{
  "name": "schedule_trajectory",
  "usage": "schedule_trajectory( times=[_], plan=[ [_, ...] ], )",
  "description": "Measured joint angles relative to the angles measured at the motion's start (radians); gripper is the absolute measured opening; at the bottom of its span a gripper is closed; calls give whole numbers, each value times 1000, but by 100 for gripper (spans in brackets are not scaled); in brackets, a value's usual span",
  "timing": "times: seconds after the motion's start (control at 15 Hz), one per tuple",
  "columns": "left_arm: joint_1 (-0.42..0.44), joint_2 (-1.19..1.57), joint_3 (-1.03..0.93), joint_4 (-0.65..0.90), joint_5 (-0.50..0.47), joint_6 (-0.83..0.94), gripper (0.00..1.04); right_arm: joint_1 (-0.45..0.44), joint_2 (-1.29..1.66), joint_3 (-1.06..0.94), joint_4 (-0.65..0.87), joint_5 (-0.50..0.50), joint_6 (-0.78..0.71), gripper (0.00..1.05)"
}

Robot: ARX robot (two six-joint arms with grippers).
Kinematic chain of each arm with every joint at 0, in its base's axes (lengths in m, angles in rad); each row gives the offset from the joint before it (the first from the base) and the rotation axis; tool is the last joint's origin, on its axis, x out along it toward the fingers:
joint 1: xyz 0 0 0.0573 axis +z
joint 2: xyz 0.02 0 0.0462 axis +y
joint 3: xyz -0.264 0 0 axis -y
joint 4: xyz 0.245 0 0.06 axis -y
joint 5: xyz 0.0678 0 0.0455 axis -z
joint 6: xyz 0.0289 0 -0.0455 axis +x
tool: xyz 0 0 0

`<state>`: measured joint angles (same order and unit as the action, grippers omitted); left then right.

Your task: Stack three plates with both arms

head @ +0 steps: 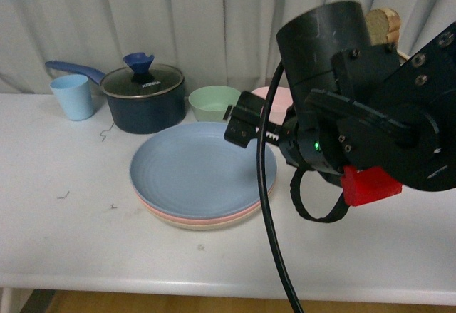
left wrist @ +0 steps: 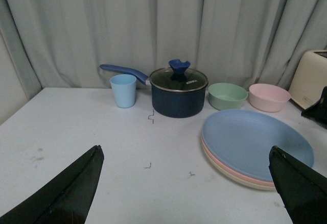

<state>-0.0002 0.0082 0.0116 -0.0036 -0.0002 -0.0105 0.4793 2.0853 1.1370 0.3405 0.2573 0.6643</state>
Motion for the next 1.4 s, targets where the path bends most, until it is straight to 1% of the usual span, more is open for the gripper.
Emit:
schedule_trajectory(
  times=[0.13, 0.2, 0.27, 0.33, 0.4, 0.47, 0.53, 0.6, 0.67, 0.87, 1.0, 1.13, 1.2, 1.27, 1.4],
  plan=[
    [0, 0, 0, 0, 0, 0, 98, 5, -76, -21, 38, 85, -18, 98],
    [0, 0, 0, 0, 0, 0, 98, 3, -92, -70, 277, 151, -108, 92],
    [0, 0, 0, 0, 0, 0, 98, -30, -151, -206, 515, 153, -277, 79],
    [0, 0, 0, 0, -2, 0, 98, -76, -214, -342, 658, 127, -415, 68],
    [0, 0, 0, 0, 0, 0, 98, -147, -304, -488, 789, 91, -543, 54],
    [0, 0, 0, 0, 0, 0, 98, -195, -415, -616, 840, 60, -603, 39],
    [0, 0, 0, 0, 0, 0, 98, -206, -501, -710, 842, 34, -625, 28],
    [0, 0, 0, 0, 0, 0, 98, -215, -595, -815, 820, -6, -641, 15],
    [0, 0, 0, 0, -1, 0, 98, -238, -697, -910, 779, -21, -650, 3],
    [0, 0, 0, 0, 0, 0, 98, -319, -1078, -1083, 578, -86, -658, 2],
    [0, 0, 0, 0, 0, 0, 98, -357, -1226, -1099, 472, -134, -658, 2],
    [0, 0, 0, 0, 0, 0, 98, -384, -1325, -1120, 385, -155, -658, 2],
    [0, 0, 0, 0, 0, 0, 98, -450, -1390, -1124, 330, -236, -659, 2],
    [0, 0, 0, 0, -2, 0, 98, -484, -1434, -1125, 293, -243, -658, 2],
    [0, 0, 0, 0, 0, 0, 98, -484, -1502, -1125, 233, -255, -658, 2]
  ],
)
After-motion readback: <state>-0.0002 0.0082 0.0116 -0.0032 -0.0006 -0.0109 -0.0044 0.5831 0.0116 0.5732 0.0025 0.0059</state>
